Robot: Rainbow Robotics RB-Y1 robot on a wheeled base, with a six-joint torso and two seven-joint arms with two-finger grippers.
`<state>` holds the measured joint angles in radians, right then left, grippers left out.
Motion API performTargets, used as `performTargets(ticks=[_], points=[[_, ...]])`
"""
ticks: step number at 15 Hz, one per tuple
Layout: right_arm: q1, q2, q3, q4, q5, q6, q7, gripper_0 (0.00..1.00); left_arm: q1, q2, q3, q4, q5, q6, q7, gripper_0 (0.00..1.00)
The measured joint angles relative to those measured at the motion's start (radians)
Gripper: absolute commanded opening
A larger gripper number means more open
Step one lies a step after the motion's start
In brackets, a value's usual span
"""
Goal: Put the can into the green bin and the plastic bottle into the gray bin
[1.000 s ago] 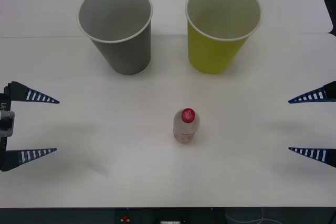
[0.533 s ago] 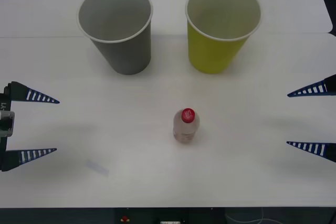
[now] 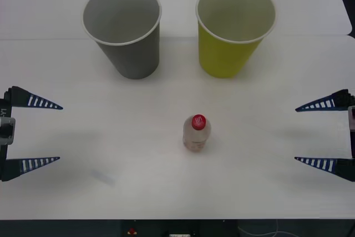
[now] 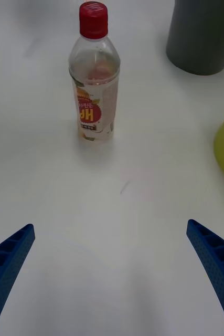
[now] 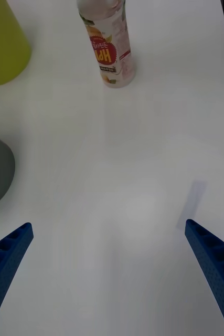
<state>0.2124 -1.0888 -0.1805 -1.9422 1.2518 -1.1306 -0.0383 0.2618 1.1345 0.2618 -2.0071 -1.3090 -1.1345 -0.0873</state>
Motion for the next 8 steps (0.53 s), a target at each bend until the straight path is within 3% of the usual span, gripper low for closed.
performTargets(ticks=[8], points=[[-0.037, 0.077, 0.091, 0.061, 0.002, 0.04, 0.105, 1.0, 0.0, 0.0, 0.0, 0.0, 0.0, 0.0, 0.0, 1.0]])
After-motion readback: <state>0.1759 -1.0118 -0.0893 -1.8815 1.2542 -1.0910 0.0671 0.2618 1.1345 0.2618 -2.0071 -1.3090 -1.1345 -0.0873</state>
